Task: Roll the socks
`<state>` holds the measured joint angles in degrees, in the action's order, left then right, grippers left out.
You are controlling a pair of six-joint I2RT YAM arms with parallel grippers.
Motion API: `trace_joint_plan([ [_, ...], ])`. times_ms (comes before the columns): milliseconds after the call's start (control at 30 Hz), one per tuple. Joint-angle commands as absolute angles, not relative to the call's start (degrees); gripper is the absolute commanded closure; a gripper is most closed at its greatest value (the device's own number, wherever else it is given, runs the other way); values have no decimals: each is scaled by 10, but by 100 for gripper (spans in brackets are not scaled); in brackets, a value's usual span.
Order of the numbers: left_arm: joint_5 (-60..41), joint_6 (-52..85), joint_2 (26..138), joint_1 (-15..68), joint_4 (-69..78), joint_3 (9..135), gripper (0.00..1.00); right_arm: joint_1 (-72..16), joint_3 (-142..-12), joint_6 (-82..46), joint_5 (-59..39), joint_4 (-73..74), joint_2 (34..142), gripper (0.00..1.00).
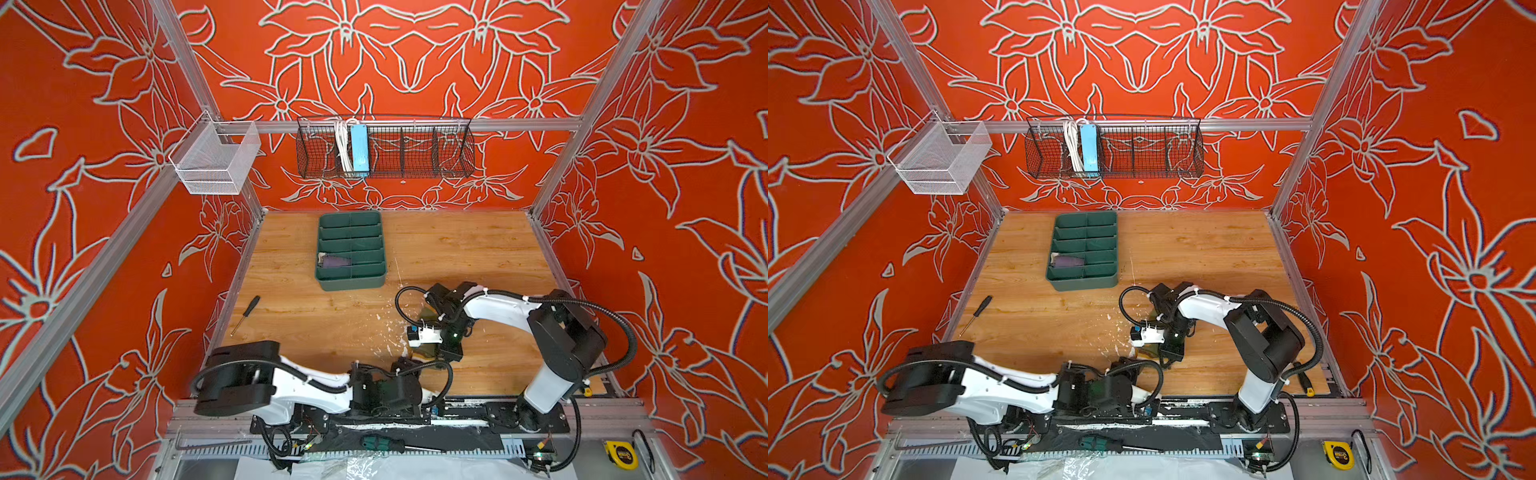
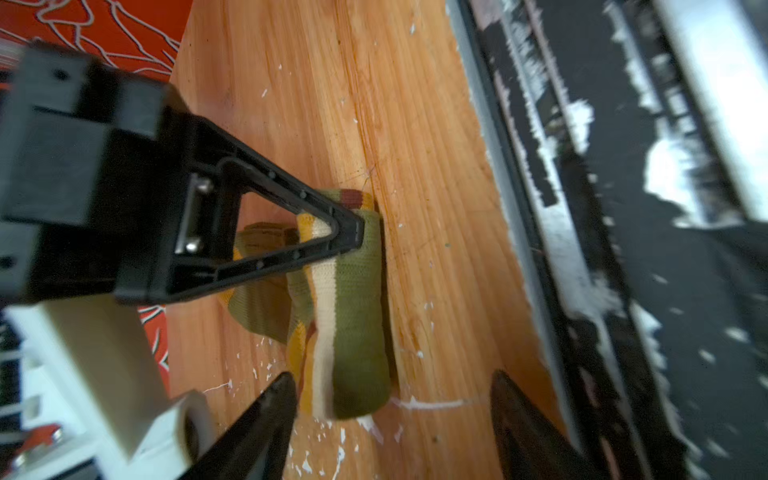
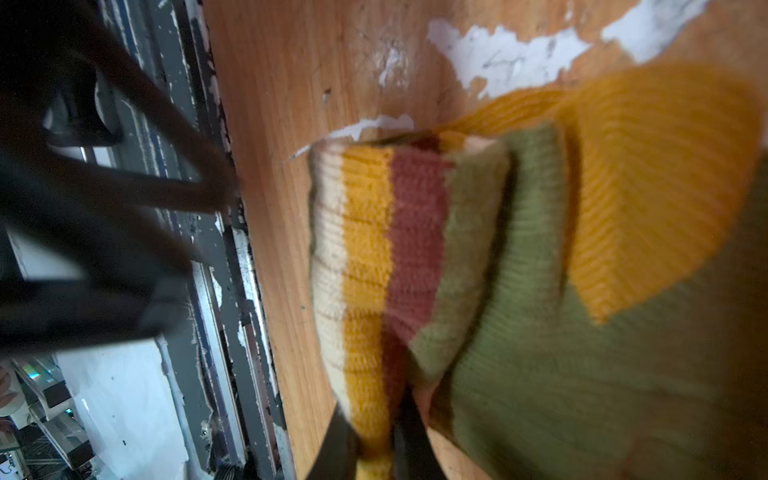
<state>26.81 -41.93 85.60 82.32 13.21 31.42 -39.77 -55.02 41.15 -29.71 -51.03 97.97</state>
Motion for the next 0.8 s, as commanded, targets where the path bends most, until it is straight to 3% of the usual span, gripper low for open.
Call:
trace_joint_plan([
  [0,333,-400,908,807,212,355,36,-402,-527,406,-266,-497,1007,100],
  [500,281,-367,996,770,163,381,67,-402,-525,404,-261,-499,976,100],
  [700,276,-358,1018,769,138,398,97,-402,-522,396,-263,-497,958,100],
  [733,270,-354,1016,768,123,402,100,-401,-520,393,-261,-493,953,96],
  [767,261,-350,1011,768,101,407,100,-402,-518,391,-254,-488,946,85],
])
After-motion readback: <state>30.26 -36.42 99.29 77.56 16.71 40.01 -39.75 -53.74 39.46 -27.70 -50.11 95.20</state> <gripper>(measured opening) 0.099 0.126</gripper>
